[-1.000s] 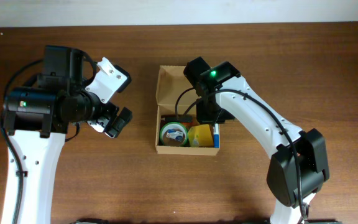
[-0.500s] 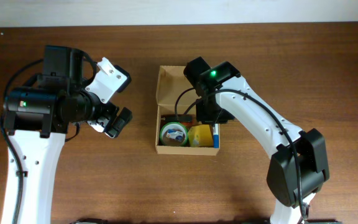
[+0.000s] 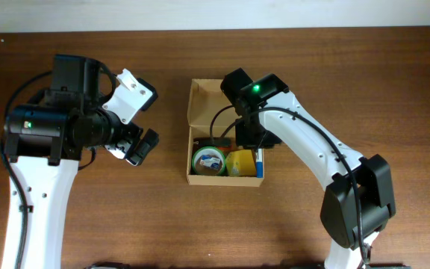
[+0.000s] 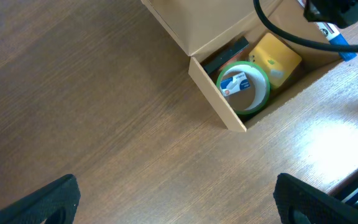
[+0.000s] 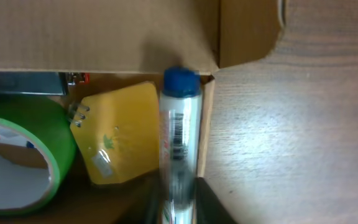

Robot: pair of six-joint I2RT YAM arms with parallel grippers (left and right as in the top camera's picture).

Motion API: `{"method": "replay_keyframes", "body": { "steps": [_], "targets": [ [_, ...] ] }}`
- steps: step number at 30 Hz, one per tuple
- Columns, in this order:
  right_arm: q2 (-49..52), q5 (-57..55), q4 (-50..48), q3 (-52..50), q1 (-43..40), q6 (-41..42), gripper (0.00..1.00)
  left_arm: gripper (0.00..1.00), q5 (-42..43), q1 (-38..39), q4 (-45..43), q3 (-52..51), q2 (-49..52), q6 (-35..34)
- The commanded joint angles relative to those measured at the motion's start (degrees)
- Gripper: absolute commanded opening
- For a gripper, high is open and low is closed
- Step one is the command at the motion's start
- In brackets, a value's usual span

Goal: Pack container
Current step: 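Lower the marker beside the notepad and open the right gripper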

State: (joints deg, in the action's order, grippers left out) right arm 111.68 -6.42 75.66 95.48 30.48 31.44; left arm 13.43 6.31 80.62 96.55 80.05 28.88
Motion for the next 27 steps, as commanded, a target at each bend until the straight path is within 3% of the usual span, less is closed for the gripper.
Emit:
{"method": "replay_keyframes", "body": {
  "steps": [1, 3, 10, 27],
  "targets": [
    [-1.62, -0.26, -0.04, 1.29, 0.31, 0.31, 0.15, 1.0, 0.22, -0.09, -0.02, 0.83, -0.26, 0.74],
    [-1.62, -0.26, -0.17, 1.29, 0.31, 0.31, 0.09, 1.0, 0.22, -0.09, 0.0, 0.83, -0.26, 0.74],
    [-1.62, -0.22, -0.66, 1.29, 0.31, 0.31, 0.04, 1.0, 0.22, -0.09, 0.0, 0.83, -0.26, 0.74],
    [-1.62, 0.17, -0.87, 1.29, 0.31, 0.09, 0.04, 1.0, 0.22, -0.09, 0.0, 0.83, -0.26, 0.74]
  ]
}}
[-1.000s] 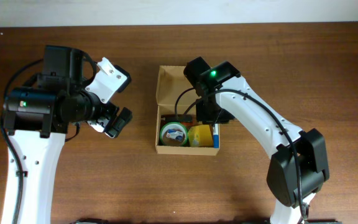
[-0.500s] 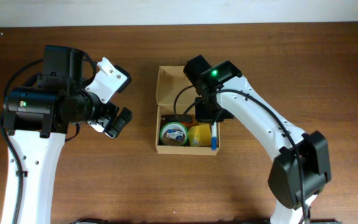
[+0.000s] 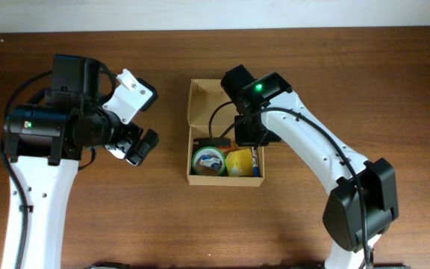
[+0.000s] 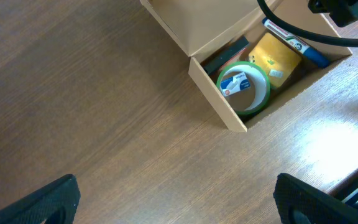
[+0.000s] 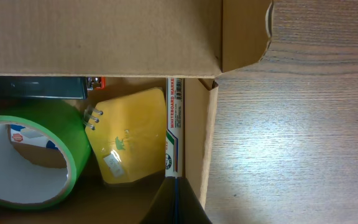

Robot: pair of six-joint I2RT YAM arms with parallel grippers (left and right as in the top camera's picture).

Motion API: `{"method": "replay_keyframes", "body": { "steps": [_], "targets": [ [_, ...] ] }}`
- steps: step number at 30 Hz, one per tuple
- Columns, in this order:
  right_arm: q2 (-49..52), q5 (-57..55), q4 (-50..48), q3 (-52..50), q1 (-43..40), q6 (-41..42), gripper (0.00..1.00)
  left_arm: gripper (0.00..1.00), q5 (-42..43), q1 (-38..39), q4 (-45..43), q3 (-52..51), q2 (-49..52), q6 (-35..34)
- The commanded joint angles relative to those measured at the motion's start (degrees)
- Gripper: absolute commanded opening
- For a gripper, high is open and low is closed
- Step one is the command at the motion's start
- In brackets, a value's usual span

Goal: Pack container
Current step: 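Lower the marker beside the notepad and open the right gripper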

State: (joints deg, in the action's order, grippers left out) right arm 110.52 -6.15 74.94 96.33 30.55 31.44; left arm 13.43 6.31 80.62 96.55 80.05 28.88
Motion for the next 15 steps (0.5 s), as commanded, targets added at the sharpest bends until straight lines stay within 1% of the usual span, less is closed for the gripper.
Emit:
{"method": "replay_keyframes", "body": {
  "steps": [1, 4, 8, 11, 15],
  "targets": [
    [-0.46, -0.09, -0.15, 0.44, 0.24, 0.09, 0.04, 1.0, 0.22, -0.09, 0.0, 0.83, -0.26, 0.74],
    [-0.46, -0.09, -0.13, 0.44, 0.24, 0.02, 0.04, 1.0, 0.22, -0.09, 0.0, 0.83, -0.26, 0.74],
    [-0.46, 0.11, 0.24, 1.51, 0.24, -2.58, 0.04, 1.0, 0.22, -0.09, 0.0, 0.83, -0.26, 0.74],
    [-0.46, -0.37, 1.86, 5.25, 0.13, -3.45, 0.04, 1.0, 0.22, -0.09, -0.02, 0.83, -0.26, 0.74],
    [-0.57, -1.18, 2.82, 11.41, 0.13, -8.81, 0.04, 1.0, 0.22, -0.09, 0.0, 0.83, -0.26, 0.74]
  ]
}}
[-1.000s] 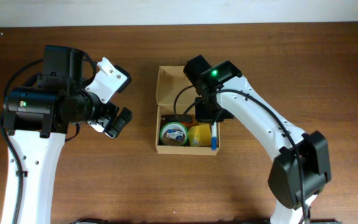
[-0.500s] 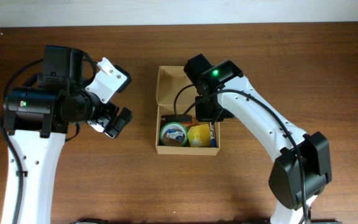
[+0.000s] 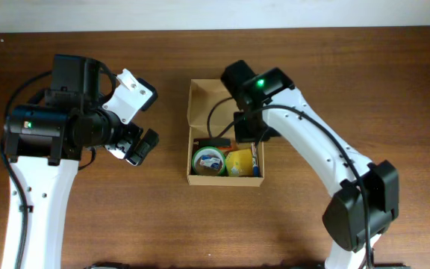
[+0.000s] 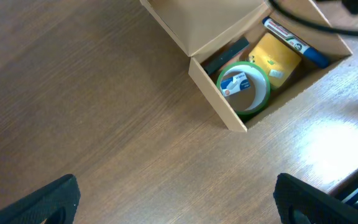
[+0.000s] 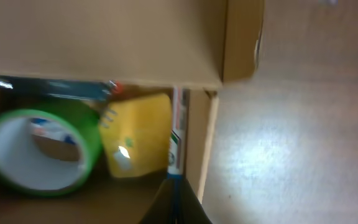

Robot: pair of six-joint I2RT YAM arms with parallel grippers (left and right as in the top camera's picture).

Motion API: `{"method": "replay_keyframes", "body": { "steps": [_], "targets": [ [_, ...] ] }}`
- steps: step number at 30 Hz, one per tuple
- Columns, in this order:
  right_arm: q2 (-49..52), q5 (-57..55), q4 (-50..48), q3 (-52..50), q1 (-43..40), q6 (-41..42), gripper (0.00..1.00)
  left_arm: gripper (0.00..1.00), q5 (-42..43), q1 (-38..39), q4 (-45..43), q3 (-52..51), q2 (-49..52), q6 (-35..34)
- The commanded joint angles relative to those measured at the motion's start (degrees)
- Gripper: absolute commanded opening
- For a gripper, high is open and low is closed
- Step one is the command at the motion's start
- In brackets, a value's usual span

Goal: Pack container
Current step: 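Lower the marker beside the notepad and open the right gripper, then withdraw the right gripper right over the blue pen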

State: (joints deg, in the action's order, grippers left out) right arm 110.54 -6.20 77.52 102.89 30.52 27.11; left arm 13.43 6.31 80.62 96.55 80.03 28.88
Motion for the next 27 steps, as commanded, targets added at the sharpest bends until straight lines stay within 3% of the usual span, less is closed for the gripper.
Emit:
{"method": "replay_keyframes", "body": {
  "steps": [1, 10, 18, 22, 26, 27],
  "targets": [
    [-0.59, -1.57, 0.35, 6.45, 0.07, -6.08, 0.04, 1.0, 0.22, -0.09, 0.0, 0.83, -0.24, 0.74],
    [-0.59, -5.22, -0.42, 12.33, -5.57, -14.23, 0.04, 1.0, 0.22, -0.09, 0.0, 0.83, -0.24, 0.74],
    [-0.57, -4.17, -6.16, 11.93, -17.86, -28.87, 0.04, 1.0, 0.22, -0.09, -0.02, 0.83, -0.24, 0.74],
    [-0.31, 6.27, -9.9, 10.95, -24.63, -41.55, 0.05, 0.99, 0.22, -0.09, 0.0, 0.83, -0.24, 0.74],
    [0.42, 19.58, -11.41, 9.6, -30.86, -52.15, 0.22, 1.0, 0.22, -0.09, 0.0, 0.83, -0.24, 0.74],
    [0.57, 21.16, -11.91, 8.98, -32.06, -53.16, 0.33, 0.99, 0.22, -0.09, 0.0, 0.83, -0.24, 0.74]
  ]
}}
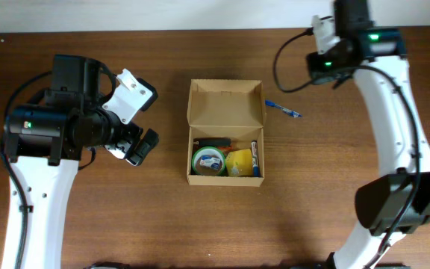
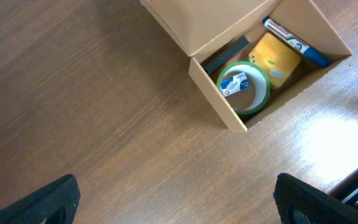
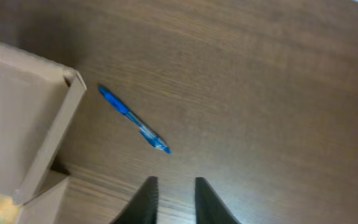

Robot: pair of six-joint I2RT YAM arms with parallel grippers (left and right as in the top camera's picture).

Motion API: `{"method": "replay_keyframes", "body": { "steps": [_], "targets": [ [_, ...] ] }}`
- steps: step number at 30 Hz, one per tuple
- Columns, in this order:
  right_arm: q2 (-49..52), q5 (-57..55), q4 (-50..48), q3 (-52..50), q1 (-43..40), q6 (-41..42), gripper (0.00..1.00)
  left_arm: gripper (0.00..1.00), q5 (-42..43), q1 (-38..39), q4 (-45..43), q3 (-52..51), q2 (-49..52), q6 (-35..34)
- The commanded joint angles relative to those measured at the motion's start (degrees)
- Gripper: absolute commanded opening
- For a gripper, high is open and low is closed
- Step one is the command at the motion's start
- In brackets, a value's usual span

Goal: Pack container
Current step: 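Withdraw the right gripper right over the blue pen, then grasp the blue pen by its end with the right gripper and lift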

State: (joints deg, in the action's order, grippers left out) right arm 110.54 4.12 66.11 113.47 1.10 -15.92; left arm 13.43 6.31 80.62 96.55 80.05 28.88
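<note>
The open cardboard box (image 1: 198, 178) stands mid-table with its lid (image 1: 226, 102) folded back. Inside lie a green tape roll (image 1: 208, 159), a yellow pad (image 1: 238, 162), a black item (image 1: 213, 142) and a blue-capped whiteboard marker (image 1: 255, 155) along the right wall. A blue pen (image 1: 283, 110) lies on the table just right of the lid, also in the right wrist view as the pen (image 3: 133, 119). My right gripper (image 3: 173, 199) hangs slightly open and empty, high over the wood beyond the pen. My left gripper (image 2: 179, 205) is wide open and empty, left of the box (image 2: 219, 102).
The right arm (image 1: 353, 45) reaches over the back right of the brown wooden table (image 1: 110, 217). The left arm (image 1: 47, 123) holds still over the left side. The box corner (image 3: 67, 84) shows at the left of the right wrist view.
My right gripper was low over the box's right side above the marker; now it is at the back right of the table, slightly open, with the blue pen in its view. Left arm unchanged.
My right gripper first held the whiteboard marker at the box's right wall. Then the marker lay inside along that wall, with the fingers together just above it, and they stayed there a moment later. Now the gripper is away from the box, and the marker stays inside.
</note>
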Motion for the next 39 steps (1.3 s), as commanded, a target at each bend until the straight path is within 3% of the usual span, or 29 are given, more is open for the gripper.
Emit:
{"method": "replay_keyframes", "body": {
  "steps": [1, 4, 9, 18, 26, 39],
  "targets": [
    [0.74, 12.02, -1.38, -2.6, -3.67, -10.69, 0.45, 1.0, 0.22, -0.09, 0.0, 0.83, -0.26, 0.74],
    [1.09, 13.51, -4.9, -6.38, -5.66, -10.71, 0.69, 1.0, 0.22, -0.09, 0.0, 0.83, -0.26, 0.74],
    [1.7, 13.46, -12.94, -14.36, -5.86, -10.88, 0.82, 1.0, 0.22, -0.09, 0.0, 0.83, -0.26, 0.74],
    [2.45, 15.26, -31.21, -30.95, -4.83, -19.74, 0.82, 0.99, 0.22, -0.09, 0.0, 0.83, -0.26, 0.74],
    [2.47, 15.17, -43.85, -39.17, -2.58, -21.88, 0.82, 1.0, 0.22, -0.09, 0.0, 0.83, -0.26, 0.74],
    [6.12, 14.75, -50.51, -42.23, -0.94, -27.19, 0.77, 1.0, 0.22, -0.09, 0.0, 0.83, -0.26, 0.74]
  ]
}}
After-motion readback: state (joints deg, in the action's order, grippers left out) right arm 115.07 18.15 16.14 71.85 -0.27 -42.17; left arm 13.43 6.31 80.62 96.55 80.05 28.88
